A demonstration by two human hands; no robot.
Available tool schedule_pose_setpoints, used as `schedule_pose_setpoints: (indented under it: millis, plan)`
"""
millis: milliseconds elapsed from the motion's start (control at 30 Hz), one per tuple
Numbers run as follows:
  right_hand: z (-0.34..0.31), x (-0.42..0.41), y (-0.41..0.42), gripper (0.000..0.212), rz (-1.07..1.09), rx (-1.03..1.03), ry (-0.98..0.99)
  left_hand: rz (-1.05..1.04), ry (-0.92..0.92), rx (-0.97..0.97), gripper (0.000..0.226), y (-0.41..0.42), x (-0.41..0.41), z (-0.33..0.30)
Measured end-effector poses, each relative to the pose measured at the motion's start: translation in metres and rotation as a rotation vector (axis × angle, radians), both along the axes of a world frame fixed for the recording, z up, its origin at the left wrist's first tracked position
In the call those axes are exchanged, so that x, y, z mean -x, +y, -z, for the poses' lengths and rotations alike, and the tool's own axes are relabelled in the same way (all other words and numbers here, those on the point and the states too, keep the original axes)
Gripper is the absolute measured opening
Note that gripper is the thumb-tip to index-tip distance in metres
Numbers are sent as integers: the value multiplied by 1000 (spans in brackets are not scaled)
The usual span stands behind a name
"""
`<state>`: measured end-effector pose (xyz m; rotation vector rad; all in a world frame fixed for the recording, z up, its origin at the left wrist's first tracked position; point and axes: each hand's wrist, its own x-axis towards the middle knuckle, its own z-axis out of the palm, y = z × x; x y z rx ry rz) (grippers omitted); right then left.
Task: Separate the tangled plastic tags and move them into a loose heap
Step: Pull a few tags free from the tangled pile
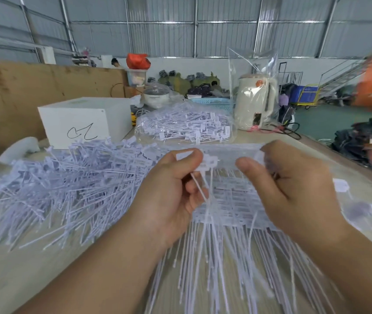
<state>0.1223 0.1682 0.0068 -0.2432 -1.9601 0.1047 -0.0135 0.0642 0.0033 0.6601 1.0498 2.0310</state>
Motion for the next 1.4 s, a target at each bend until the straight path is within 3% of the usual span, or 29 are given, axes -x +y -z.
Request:
schedule_pose_setpoints:
  millis: [100, 267, 467, 600, 733, 900, 1000, 1133, 1267, 1400]
  plan:
    - [0, 2, -3, 45, -52, 107, -186, 0, 215, 34, 5, 1, -4, 3]
    - [11, 11, -8, 67, -88, 59, -546, -11, 417, 67, 8, 3, -10, 10]
    - [20, 13, -6, 69, -82, 69, -546, 61, 445, 103, 16, 4, -11, 11]
    - [19, 13, -7, 87, -132, 152, -550, 115, 449, 118, 21, 4, -8, 11]
    - [17, 15, -15, 74, -68, 144, -549, -5, 430, 96, 28, 4, 1, 8]
    - [11, 13, -18, 67, 199, -8, -493, -114, 371, 17, 28, 1, 12, 0]
    - [7, 8, -14, 67, 334, 2, -482, -180, 332, -40, 24, -2, 18, -8]
    - [3, 5, -6, 64, 315, 75, -504, -168, 303, -17, 20, -6, 27, -10]
    - [5, 6, 2, 36, 210, 77, -410, -119, 344, 64, 25, -2, 24, -2]
    - [6, 6, 2, 22, 180, 63, -288, -82, 351, 57, 22, -2, 23, -3]
